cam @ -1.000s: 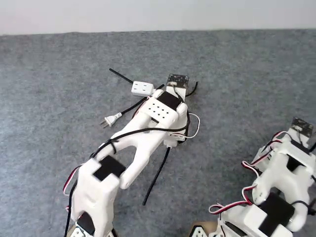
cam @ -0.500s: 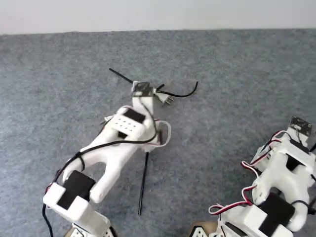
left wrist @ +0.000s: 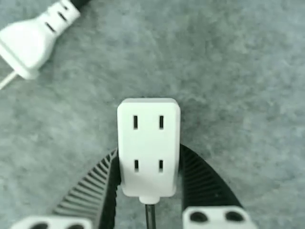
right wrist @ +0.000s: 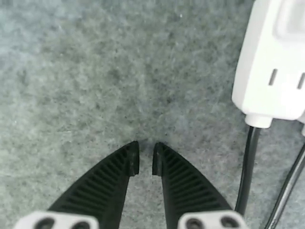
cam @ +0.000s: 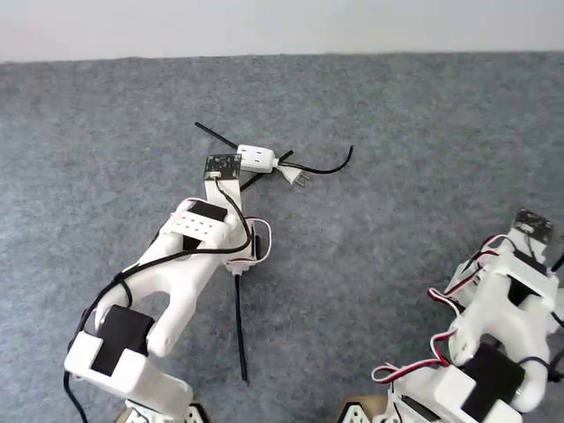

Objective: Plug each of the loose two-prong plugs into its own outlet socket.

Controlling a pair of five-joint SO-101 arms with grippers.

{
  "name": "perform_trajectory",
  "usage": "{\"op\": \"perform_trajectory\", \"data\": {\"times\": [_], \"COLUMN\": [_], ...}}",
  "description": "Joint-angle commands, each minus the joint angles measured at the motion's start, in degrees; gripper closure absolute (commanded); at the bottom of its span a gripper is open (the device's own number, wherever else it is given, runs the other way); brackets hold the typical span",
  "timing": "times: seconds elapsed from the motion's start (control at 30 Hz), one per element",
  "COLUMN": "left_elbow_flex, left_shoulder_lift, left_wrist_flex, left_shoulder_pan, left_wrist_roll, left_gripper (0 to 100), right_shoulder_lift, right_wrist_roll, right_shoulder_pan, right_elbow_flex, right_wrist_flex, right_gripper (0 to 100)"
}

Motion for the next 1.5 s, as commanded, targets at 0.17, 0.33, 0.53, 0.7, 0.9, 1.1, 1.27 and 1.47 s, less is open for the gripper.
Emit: {"op": "perform_trajectory", "data": {"times": [0.17,0.33,0.53,0.7,0.9,1.1,1.27,1.47], "left_elbow_flex": [5.23,11.47,15.25,19.91,27.21,32.22,32.84,33.98], "left_shoulder_lift": [-8.44,-14.59,-20.04,-29.01,-45.01,-49.76,-49.76,-49.67], "left_wrist_flex": [-3.60,-6.24,-6.59,-6.51,-4.75,-3.78,-7.21,-9.05], "left_shoulder_pan": [-3.52,-2.90,-3.52,-3.52,-5.54,-14.51,-29.71,-34.02], "left_wrist_roll": [-1.85,-1.93,-2.02,-6.15,-7.56,-7.65,-7.65,-8.00], "left_gripper": [93,79,79,79,79,79,79,79], "right_shoulder_lift": [-2.42,-2.42,-2.42,-2.51,-2.95,-2.86,-2.33,-2.24], "right_wrist_roll": [0.79,0.79,0.79,0.79,0.26,-9.14,-21.19,-33.76], "right_shoulder_pan": [-0.66,-0.66,-0.66,-0.84,-8.57,-16.31,-30.64,-44.09], "right_elbow_flex": [-0.09,-0.09,-0.09,-0.09,-1.58,-11.16,-18.37,-22.15], "right_wrist_flex": [-0.75,-0.75,-0.75,-0.66,-0.48,5.14,8.92,3.21], "right_gripper": [94.5,94.4,94.3,94.6,94.6,98.6,95.0,88.3]}}
